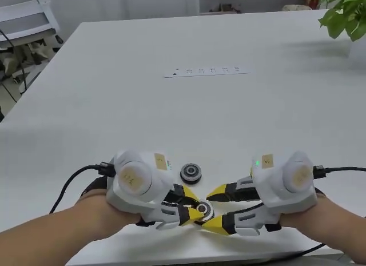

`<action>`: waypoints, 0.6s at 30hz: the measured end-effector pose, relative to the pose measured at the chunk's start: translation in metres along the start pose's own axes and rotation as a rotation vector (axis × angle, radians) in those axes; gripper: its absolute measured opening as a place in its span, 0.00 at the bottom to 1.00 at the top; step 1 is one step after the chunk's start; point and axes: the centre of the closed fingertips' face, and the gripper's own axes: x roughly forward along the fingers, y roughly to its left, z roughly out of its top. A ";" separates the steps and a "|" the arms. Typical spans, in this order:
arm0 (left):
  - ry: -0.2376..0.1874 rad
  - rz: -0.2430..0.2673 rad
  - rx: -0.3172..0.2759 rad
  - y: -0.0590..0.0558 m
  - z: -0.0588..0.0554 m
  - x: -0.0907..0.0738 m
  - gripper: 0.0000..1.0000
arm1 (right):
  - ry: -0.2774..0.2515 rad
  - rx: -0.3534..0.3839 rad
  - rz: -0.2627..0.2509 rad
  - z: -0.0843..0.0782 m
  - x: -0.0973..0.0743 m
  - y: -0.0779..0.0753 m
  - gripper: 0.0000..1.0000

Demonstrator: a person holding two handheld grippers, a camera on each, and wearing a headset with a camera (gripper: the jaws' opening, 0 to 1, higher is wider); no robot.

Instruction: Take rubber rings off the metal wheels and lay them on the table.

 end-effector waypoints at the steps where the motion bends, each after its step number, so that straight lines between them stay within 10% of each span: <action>1: 0.000 0.000 0.000 0.000 0.000 0.000 0.13 | 0.001 -0.005 0.000 0.000 0.001 0.001 0.30; 18: -0.004 0.001 -0.004 0.000 0.000 0.000 0.13 | -0.008 0.022 -0.009 -0.003 -0.009 -0.001 0.21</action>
